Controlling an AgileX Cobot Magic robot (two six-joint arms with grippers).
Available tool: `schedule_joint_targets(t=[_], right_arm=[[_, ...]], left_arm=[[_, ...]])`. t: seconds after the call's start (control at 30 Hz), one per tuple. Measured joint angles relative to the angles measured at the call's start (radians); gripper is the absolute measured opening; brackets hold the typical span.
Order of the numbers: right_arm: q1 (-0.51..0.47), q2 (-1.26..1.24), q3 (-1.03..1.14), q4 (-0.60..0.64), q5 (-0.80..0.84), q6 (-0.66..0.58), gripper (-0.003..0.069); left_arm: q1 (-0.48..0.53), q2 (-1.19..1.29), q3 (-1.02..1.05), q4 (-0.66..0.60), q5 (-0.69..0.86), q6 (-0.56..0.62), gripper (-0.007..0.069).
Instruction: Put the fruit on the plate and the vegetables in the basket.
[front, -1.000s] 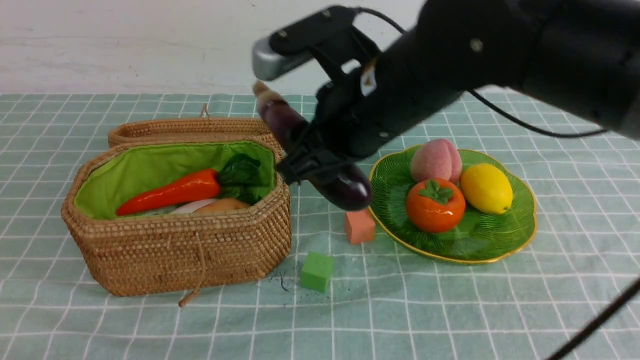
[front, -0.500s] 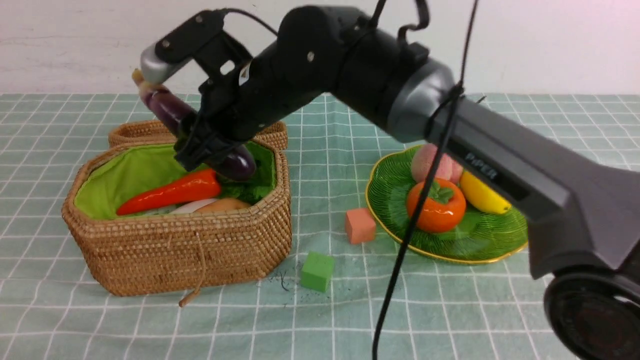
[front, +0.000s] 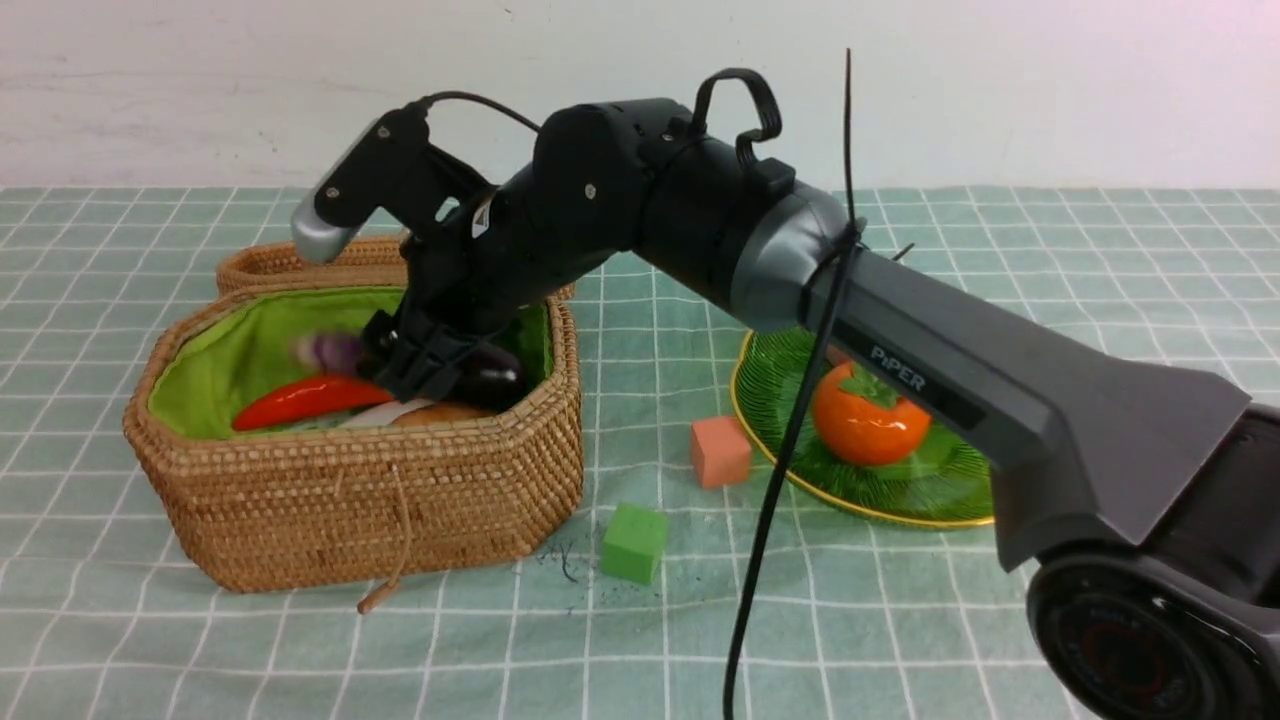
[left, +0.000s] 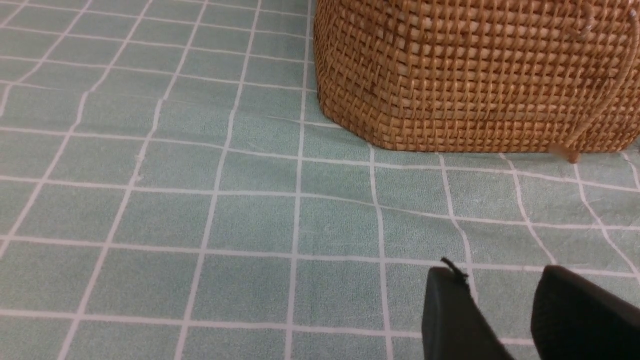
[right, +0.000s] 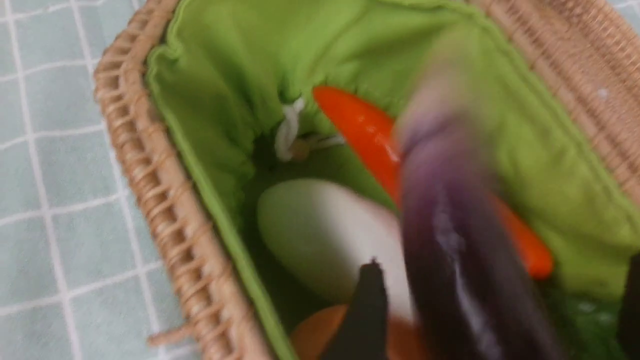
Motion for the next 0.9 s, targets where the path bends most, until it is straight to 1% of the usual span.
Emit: schedule_joint_targets(t=[0.03,0.1,0.23,0.33,0.37,0.4,0.43,0.47,0.53,0.6,0.63,0.67,0.73,0.8,0.83,0.87,0.9], right_arm=[[0.000,0.000,0.000,0.000,0.000,0.000,0.0662],[-0.001,-0.016,0.000,-0.011,0.060,0.000,0.0673],[-0.012,-0.067,0.000,-0.018,0.114,-0.001,0.0625],[-0.039,-0.165,0.000,-0.018,0.168,0.011,0.0508],[-0.052,-0.199,0.000,-0.022,0.182,0.021,0.0451],[-0.057,-0.227,0.000,-0.025,0.192,0.026,0.0408],[-0.061,-0.234,0.000,-0.028,0.194,0.029,0.0397],[-0.077,-0.294,0.001,-0.040,0.209,0.046,0.0302],[-0.093,-0.393,0.039,-0.062,0.212,0.065,0.0165],[-0.098,-0.455,0.072,-0.087,0.212,0.079,0.0103],[-0.099,-0.510,0.125,-0.120,0.212,0.101,0.0038],[-0.100,-0.580,0.190,-0.154,0.213,0.122,0.0001],[-0.100,-0.699,0.317,-0.224,0.224,0.177,-0.0016],[-0.100,-0.802,0.425,-0.279,0.250,0.235,-0.0018],[-0.100,-0.863,0.519,-0.316,0.275,0.279,-0.0018],[-0.100,-0.873,0.532,-0.316,0.280,0.279,-0.0018],[-0.100,-0.945,0.634,-0.359,0.311,0.335,-0.0018]], left_arm=[[0.000,0.000,0.000,0.000,0.000,0.000,0.0239],[0.000,0.000,0.000,0.000,0.000,0.000,0.0239],[0.000,0.000,0.000,0.000,0.000,0.000,0.0239],[0.000,0.000,0.000,0.000,0.000,0.000,0.0239],[0.000,0.000,0.000,0.000,0.000,0.000,0.0239],[0.000,0.000,0.000,0.000,0.000,0.000,0.0239],[0.000,0.000,0.000,0.000,0.000,0.000,0.0239],[0.000,0.000,0.000,0.000,0.000,0.000,0.0239],[0.000,0.000,0.000,0.000,0.000,0.000,0.0239],[0.000,0.000,0.000,0.000,0.000,0.000,0.0239],[0.000,0.000,0.000,0.000,0.000,0.000,0.0239],[0.000,0.000,0.000,0.000,0.000,0.000,0.0239],[0.000,0.000,0.000,0.000,0.000,0.000,0.0239],[0.000,0.000,0.000,0.000,0.000,0.000,0.0239],[0.000,0.000,0.000,0.000,0.000,0.000,0.0239],[0.000,0.000,0.000,0.000,0.000,0.000,0.0239],[0.000,0.000,0.000,0.000,0.000,0.000,0.0239]])
